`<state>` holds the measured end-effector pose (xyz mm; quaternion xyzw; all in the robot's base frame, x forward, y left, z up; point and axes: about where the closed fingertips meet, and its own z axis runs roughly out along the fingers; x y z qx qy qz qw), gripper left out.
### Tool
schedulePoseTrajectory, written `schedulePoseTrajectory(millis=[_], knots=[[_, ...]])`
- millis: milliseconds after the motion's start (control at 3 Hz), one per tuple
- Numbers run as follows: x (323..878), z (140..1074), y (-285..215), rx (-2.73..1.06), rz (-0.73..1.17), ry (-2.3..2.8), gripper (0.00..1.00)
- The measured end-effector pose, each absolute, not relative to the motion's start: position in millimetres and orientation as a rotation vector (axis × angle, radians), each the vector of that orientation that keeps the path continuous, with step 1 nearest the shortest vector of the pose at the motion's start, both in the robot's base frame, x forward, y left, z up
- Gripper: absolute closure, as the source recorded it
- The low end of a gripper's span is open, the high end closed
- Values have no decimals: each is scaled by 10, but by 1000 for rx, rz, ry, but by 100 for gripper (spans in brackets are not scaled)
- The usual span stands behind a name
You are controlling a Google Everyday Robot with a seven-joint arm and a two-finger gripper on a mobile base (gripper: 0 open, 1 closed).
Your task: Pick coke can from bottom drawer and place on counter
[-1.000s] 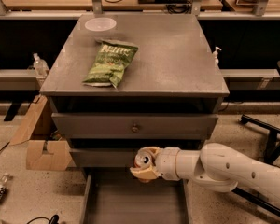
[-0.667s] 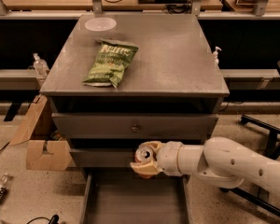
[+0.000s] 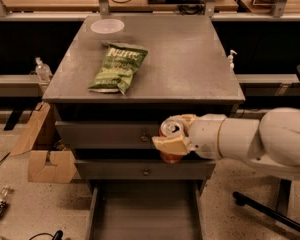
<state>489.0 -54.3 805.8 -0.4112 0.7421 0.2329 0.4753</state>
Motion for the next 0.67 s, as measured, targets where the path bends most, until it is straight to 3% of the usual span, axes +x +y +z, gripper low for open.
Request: schedulePoseTrajectory(millis=[333, 667], knots=[[4996, 8780, -700, -949, 503, 1814, 100], [5452, 9687, -869, -899, 428, 1799, 100]])
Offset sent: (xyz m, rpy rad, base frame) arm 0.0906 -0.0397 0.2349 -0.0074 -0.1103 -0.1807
